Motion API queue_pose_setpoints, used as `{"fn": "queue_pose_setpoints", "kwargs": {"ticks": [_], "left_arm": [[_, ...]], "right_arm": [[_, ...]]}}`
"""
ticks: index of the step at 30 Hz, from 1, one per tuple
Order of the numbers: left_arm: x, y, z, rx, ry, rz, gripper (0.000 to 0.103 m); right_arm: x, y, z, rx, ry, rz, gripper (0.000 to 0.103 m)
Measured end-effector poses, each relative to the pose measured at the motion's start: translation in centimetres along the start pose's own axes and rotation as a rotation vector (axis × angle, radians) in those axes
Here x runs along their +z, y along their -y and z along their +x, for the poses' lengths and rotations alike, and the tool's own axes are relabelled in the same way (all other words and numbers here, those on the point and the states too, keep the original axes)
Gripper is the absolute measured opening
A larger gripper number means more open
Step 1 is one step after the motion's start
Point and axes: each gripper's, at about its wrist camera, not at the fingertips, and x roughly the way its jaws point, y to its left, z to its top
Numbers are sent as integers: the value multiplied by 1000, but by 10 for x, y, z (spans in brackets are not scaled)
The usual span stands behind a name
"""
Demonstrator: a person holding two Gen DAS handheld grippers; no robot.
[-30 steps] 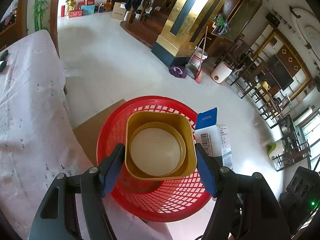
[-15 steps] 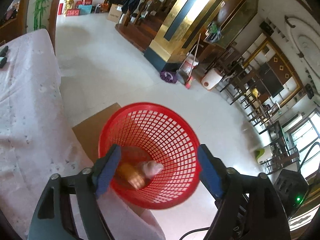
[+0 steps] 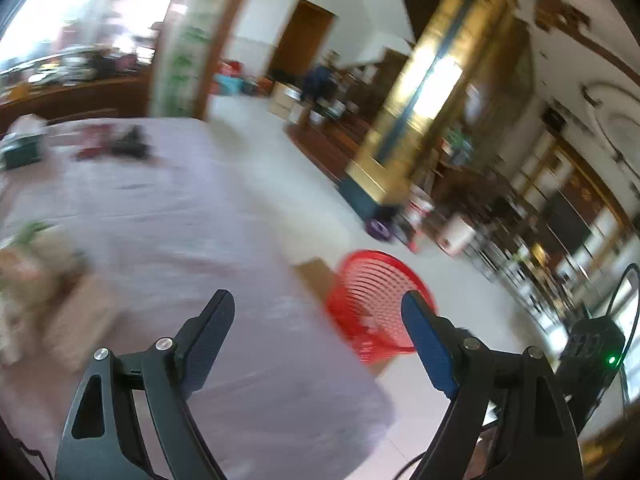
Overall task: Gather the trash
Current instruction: 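Move both open tools back over the table items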
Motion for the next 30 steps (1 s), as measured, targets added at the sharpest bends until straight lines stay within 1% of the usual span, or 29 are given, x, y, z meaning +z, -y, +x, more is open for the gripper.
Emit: {"fn": "queue_pose_setpoints", "kwargs": {"ticks": [1,3,4,5,7,8,10,11,12,16,19,23,30], "left_arm": [[-6,-18,-18,36,21,-22,84],[-16,-46,-42,88,46,-56,84],[-25,-66,-58,131,55,-92,84],[-26,-81,-69,153,57,-115,84],[-38,-112,-94,205,69,-162,84],[-42,-125,-101,233,76,-174,84],[-50,-153,-124,322,100,-203,84],[-47,-161,-127,346,106,-215,84],[-50,-175,-137,378,118,-235,84],[-55,-217,-162,441,144,-309,84],[-59,-245,-177,472,154,-360,84],[-53,-269,-186,488,170,-394,84],[-41,-300,-199,529,191,-425,84]], "right_arm": [[-4,-10,1,16,-4,-7,81],[-11,-35,7,59,-25,-29,81],[-16,-48,10,84,-36,-41,81],[-21,-59,12,100,-46,-52,81],[-30,-83,19,145,-69,-83,81],[-34,-95,23,165,-81,-99,81],[-45,-114,30,191,-100,-133,81],[-51,-122,31,205,-111,-152,81],[-58,-134,35,219,-125,-170,81],[-76,-171,54,280,-183,-216,81],[-85,-193,68,311,-217,-247,81],[-100,-225,86,345,-256,-310,81],[-118,-268,117,398,-312,-380,81]]}}
